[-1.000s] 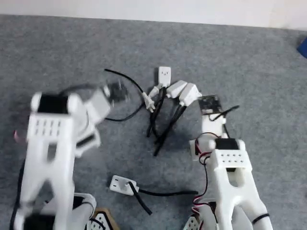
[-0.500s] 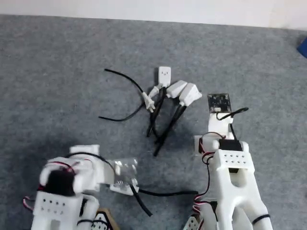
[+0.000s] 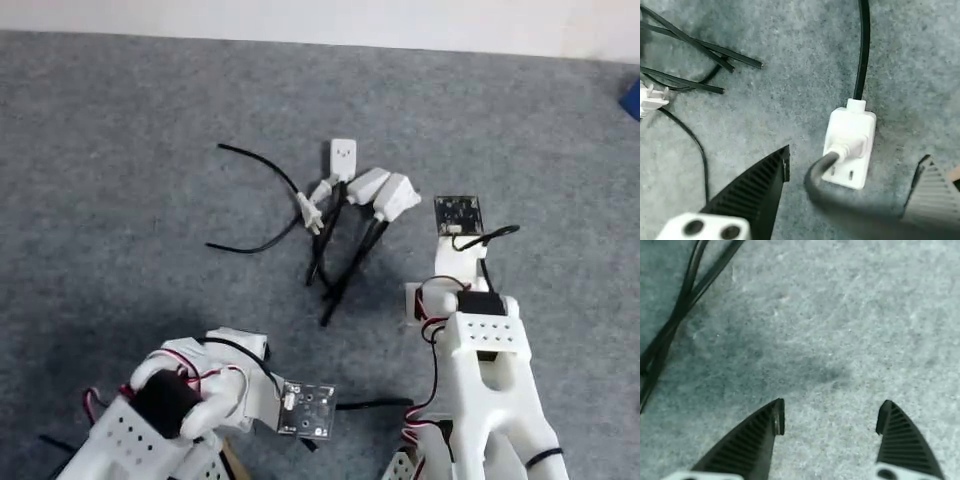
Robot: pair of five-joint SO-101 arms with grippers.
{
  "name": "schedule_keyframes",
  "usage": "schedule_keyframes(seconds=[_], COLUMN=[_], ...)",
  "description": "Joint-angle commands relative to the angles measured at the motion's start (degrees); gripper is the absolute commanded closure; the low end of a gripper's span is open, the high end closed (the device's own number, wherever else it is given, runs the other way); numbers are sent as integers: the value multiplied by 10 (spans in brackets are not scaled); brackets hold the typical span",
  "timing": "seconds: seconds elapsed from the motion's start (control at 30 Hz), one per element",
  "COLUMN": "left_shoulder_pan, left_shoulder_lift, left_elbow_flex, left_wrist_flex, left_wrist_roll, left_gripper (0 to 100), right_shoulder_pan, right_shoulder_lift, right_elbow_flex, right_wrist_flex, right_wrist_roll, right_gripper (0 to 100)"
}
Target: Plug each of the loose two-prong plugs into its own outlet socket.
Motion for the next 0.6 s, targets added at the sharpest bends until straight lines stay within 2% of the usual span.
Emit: schedule_keyframes(seconds=[0.0, 0.1, 0.27, 0.33, 0.47, 0.57], left_shoulder_pan=[-21, -58, -63, -66, -73, -116], left_shoulder_lift=[0, 0, -2, -4, -6, -6], left_elbow_flex=[53, 89, 120, 120, 115, 102], left_wrist_flex=[-28, -80, -104, -104, -104, -104], left_wrist_roll=[4, 2, 2, 2, 4, 3], left_gripper=[606, 606, 633, 708, 931, 950], right_shoulder_pan=[5, 5, 5, 5, 5, 5], right_shoulder_lift=[-7, -7, -8, -8, -8, -8], right_elbow_flex=[-2, -1, 9, 9, 9, 9], right_wrist_flex=[-8, -8, -10, -10, -10, -10], right_wrist_roll=[-4, -4, -4, -4, -4, -4], right_gripper=[709, 709, 709, 709, 709, 709])
